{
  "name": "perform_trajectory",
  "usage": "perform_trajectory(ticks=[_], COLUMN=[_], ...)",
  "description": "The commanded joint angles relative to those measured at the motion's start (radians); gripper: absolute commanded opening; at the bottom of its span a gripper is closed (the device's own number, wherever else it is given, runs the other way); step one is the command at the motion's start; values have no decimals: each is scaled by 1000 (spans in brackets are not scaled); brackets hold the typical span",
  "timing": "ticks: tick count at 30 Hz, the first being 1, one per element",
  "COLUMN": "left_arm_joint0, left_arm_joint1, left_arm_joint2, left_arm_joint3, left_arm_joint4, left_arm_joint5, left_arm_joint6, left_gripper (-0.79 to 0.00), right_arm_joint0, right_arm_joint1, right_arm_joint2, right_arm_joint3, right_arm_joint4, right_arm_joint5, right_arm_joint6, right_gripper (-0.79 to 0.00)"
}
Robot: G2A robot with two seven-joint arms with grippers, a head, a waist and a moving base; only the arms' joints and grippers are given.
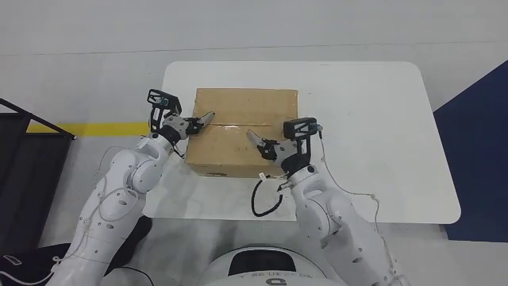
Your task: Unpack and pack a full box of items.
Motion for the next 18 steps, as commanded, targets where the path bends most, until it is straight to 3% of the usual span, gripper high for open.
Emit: perform_trajectory(ticks=[1,11,18], left_arm_joint0=[0,0,0], left_arm_joint1=[0,0,0], left_arm_joint2=[0,0,0], left_arm_joint3=[0,0,0], left_arm_joint4=[0,0,0], left_arm_joint5=[0,0,0], left_arm_joint6=[0,0,0], left_gripper=[0,0,0], right_arm_joint0=[25,155,131], right_arm_joint1=[-8,-55,-59], right_arm_joint2=[-33,-223,-224], right_arm_joint3=[11,96,4], right_arm_joint4=[-12,-147,-88], right_arm_joint5=[25,101,3], right_arm_joint6=[9,105,52], right_gripper=[0,0,0])
